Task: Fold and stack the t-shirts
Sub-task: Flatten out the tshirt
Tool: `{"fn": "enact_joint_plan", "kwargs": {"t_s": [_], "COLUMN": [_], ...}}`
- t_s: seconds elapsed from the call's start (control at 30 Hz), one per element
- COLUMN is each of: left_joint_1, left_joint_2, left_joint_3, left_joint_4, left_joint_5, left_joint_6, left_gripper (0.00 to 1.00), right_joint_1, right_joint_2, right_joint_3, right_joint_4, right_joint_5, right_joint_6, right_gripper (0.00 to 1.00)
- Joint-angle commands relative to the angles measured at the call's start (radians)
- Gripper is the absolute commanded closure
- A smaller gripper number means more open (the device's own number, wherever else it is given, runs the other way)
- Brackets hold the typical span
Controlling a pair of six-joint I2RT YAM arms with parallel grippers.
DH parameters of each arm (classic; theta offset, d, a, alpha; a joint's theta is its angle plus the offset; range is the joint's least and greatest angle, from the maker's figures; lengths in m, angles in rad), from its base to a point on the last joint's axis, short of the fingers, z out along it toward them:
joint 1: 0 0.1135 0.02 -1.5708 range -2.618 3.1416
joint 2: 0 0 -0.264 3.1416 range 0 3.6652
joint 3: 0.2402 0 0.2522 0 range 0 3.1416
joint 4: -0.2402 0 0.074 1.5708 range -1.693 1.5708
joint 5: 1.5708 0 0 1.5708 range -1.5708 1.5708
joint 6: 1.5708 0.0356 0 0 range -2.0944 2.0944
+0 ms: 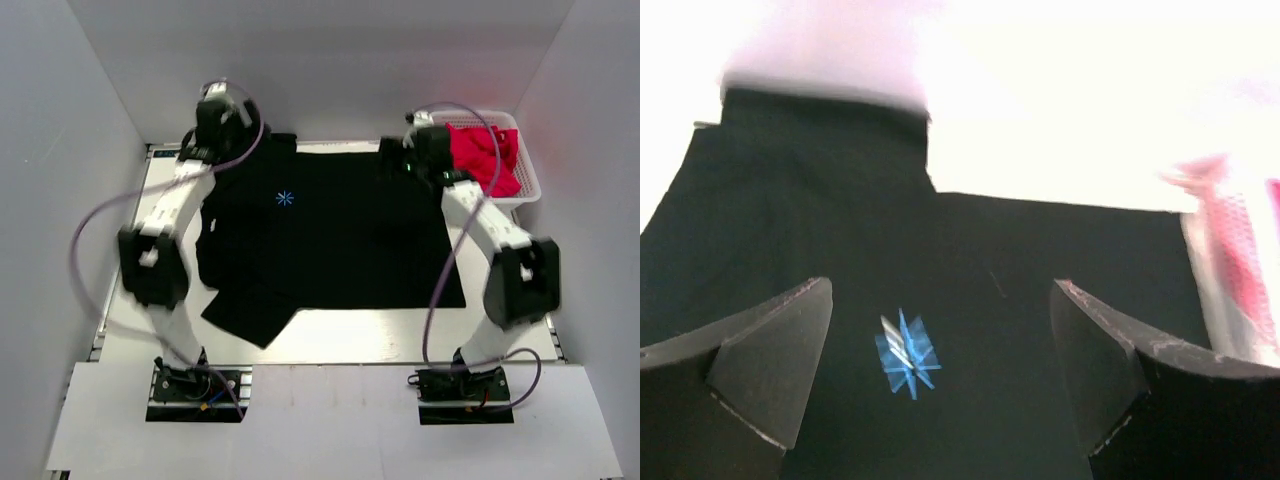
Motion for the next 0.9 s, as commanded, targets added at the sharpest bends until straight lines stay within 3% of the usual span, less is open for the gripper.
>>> {"fn": "enact_joint_plan", "kwargs": {"t_s": [0.0, 0.03, 0.1, 0.17, 0.23, 0.33, 0.47, 0.6, 0.73, 0.87], "left_joint_1": [-0.03, -0.04, -0.051, -0.062, -0.08, -0.09, -0.108, -0.117, -0.137, -0.146], "left_joint_2": [-0.377, -0.457, -0.688, -0.822, -0.974, -1.083, -1.094, -0.987, -0.874, -0.849], "left_joint_3": [-0.392, -0.492, -0.763, -0.974, -1.059, -1.153, -1.274, -1.328, -1.328, -1.288], "left_joint_4": [-0.108, -0.095, -0.095, -0.095, -0.144, -0.247, -0.243, -0.233, -0.385, -0.59], "left_joint_5": [-0.012, -0.023, -0.011, 0.008, 0.028, 0.005, -0.055, -0.107, -0.176, -0.141], "left_joint_6": [-0.124, -0.154, -0.248, -0.311, -0.369, -0.421, -0.477, -0.517, -0.637, -0.713], "left_gripper": [0.0, 0.0, 0.0, 0.0, 0.0, 0.0, 0.0, 0.0, 0.0, 0.0], "right_joint_1": [-0.002, -0.004, -0.002, -0.005, -0.005, -0.005, -0.005, -0.007, -0.008, -0.007], "right_joint_2": [-0.13, -0.181, -0.247, -0.324, -0.357, -0.419, -0.428, -0.433, -0.44, -0.456], "right_joint_3": [-0.257, -0.376, -0.433, -0.537, -0.619, -0.66, -0.685, -0.72, -0.759, -0.791], "right_joint_4": [0.05, 0.053, 0.052, 0.058, 0.083, 0.104, 0.113, 0.113, 0.116, 0.115], "right_joint_5": [-0.033, -0.047, -0.044, -0.045, -0.058, -0.055, -0.088, -0.108, -0.104, -0.094], "right_joint_6": [0.108, 0.132, 0.166, 0.192, 0.227, 0.237, 0.243, 0.248, 0.261, 0.269], "right_gripper": [0.1, 0.1, 0.1, 0.1, 0.1, 0.1, 0.1, 0.1, 0.1, 0.1]}}
